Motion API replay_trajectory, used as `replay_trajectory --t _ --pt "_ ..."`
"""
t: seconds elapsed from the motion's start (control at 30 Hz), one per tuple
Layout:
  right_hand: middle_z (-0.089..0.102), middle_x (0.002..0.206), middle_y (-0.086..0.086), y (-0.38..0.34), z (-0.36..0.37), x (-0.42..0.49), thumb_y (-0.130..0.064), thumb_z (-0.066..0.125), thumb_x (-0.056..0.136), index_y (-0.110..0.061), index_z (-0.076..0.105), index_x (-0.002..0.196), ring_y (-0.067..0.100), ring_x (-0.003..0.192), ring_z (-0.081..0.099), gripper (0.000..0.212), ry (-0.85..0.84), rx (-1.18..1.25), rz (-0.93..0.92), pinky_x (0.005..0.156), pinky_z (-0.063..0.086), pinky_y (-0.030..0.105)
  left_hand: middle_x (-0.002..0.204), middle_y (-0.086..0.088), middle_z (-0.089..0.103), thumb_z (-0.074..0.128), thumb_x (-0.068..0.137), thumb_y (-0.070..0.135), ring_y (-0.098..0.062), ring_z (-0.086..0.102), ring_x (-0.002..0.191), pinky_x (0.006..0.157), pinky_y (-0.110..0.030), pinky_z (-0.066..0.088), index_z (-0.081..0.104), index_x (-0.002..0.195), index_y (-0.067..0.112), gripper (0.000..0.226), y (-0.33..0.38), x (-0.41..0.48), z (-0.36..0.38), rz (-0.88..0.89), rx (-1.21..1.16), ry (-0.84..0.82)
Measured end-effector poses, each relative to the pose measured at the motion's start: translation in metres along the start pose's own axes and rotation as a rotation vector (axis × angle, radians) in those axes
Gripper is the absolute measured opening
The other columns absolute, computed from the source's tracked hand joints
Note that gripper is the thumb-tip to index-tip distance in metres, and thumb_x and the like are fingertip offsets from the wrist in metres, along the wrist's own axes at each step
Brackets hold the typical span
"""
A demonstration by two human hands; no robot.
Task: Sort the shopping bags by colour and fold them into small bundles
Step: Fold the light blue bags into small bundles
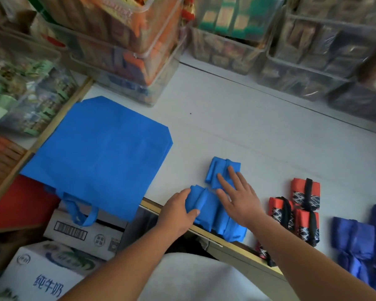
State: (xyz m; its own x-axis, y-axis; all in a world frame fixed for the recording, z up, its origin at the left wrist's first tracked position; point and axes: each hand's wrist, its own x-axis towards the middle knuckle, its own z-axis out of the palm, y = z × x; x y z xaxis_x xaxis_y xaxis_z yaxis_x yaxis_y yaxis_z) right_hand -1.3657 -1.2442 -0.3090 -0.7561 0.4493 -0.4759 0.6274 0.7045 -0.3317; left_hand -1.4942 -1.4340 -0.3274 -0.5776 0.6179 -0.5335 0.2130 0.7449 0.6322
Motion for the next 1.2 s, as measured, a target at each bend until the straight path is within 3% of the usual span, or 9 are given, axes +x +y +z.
replay_trajectory --t 0.27,0.4,0.53,0.6,0.7,0.8,0.87,1.0,1.2 --pt "-0.006 0.171 -0.006 0.020 -0.004 -0.025 -0.067 0.021 0.101 -0.044 0.019 0.160 0.018 0.157 -0.009 0.064 0.044 -0.014 0.148 0.127 0.009 0.042 0.137 0.004 0.056 0.068 0.092 0.043 -0.018 0.055 0.124 0.105 -0.040 0.048 0.036 0.155 0.028 0.072 0.020 0.007 0.012 0.050 0.048 -0.029" --pt "-0.003 0.172 -0.001 0.027 -0.003 -0.034 -0.061 0.031 0.103 -0.036 0.027 0.160 0.022 0.158 -0.005 0.063 0.071 0.063 0.227 0.128 0.011 0.045 0.137 0.002 0.055 0.060 0.097 0.046 -0.020 0.055 0.126 0.105 -0.041 0.048 0.041 0.150 0.026 0.060 0.027 0.002 0.006 0.064 0.021 -0.066" --pt "0.012 0.170 0.006 0.009 -0.004 -0.031 -0.056 0.038 0.102 -0.027 0.040 0.156 0.028 0.157 0.007 0.061 0.228 0.021 0.137 0.126 0.013 0.045 0.148 0.002 0.049 0.055 0.102 0.042 -0.018 0.048 0.134 0.110 -0.033 0.042 0.050 0.147 0.018 0.052 0.011 0.002 -0.034 0.105 0.081 0.098" --pt "0.020 0.169 0.004 -0.019 -0.006 -0.021 -0.062 0.027 0.101 -0.027 0.043 0.154 0.026 0.157 0.010 0.065 0.235 0.042 0.076 0.126 0.010 0.041 0.149 -0.002 0.050 0.057 0.101 0.041 -0.022 0.046 0.135 0.110 -0.035 0.039 0.059 0.139 0.014 0.046 -0.010 0.005 -0.065 0.105 0.189 0.211" --pt "0.003 0.172 -0.004 -0.054 -0.003 -0.005 -0.066 0.022 0.100 -0.041 0.025 0.158 0.022 0.158 -0.005 0.063 0.200 0.007 0.114 0.126 -0.006 0.042 0.144 -0.013 0.054 0.064 0.092 0.052 -0.034 0.048 0.132 0.109 -0.044 0.039 0.067 0.127 0.010 0.055 -0.048 0.011 -0.109 0.015 0.344 0.300" --pt "-0.018 0.169 -0.006 -0.060 0.004 -0.008 -0.074 0.026 0.096 -0.055 0.002 0.157 0.028 0.156 -0.018 0.069 0.175 0.079 0.463 0.125 -0.008 0.055 0.150 -0.017 0.045 0.036 0.071 0.081 -0.036 0.039 0.140 0.114 -0.046 0.032 0.061 0.132 0.015 0.094 -0.077 0.013 -0.132 -0.118 0.434 0.187" --pt "-0.024 0.168 -0.008 -0.049 0.015 -0.018 -0.084 0.025 0.090 -0.061 -0.007 0.153 0.031 0.155 -0.020 0.075 0.109 0.124 0.615 0.123 -0.007 0.061 0.161 -0.014 0.032 0.031 0.066 0.088 -0.034 0.025 0.149 0.118 -0.049 0.025 0.051 0.142 0.023 0.102 -0.086 0.015 -0.132 -0.135 0.477 0.100" --pt "-0.031 0.165 -0.013 -0.038 0.033 -0.027 -0.088 0.032 0.086 -0.068 -0.011 0.148 0.028 0.155 -0.022 0.078 0.050 0.277 0.701 0.120 -0.007 0.066 0.169 -0.007 0.014 0.058 0.079 0.079 -0.035 0.008 0.154 0.121 -0.056 0.014 0.040 0.149 0.029 0.088 -0.087 0.021 -0.114 -0.122 0.543 0.048" --pt "-0.035 0.162 -0.014 -0.062 0.050 -0.005 -0.083 0.032 0.089 -0.066 -0.010 0.149 0.023 0.154 -0.022 0.075 0.111 0.343 0.674 0.121 -0.006 0.064 0.145 0.004 0.050 0.065 0.080 0.067 -0.025 0.037 0.141 0.108 -0.049 0.036 0.060 0.116 0.025 0.056 -0.093 0.021 -0.111 -0.046 0.566 0.186"
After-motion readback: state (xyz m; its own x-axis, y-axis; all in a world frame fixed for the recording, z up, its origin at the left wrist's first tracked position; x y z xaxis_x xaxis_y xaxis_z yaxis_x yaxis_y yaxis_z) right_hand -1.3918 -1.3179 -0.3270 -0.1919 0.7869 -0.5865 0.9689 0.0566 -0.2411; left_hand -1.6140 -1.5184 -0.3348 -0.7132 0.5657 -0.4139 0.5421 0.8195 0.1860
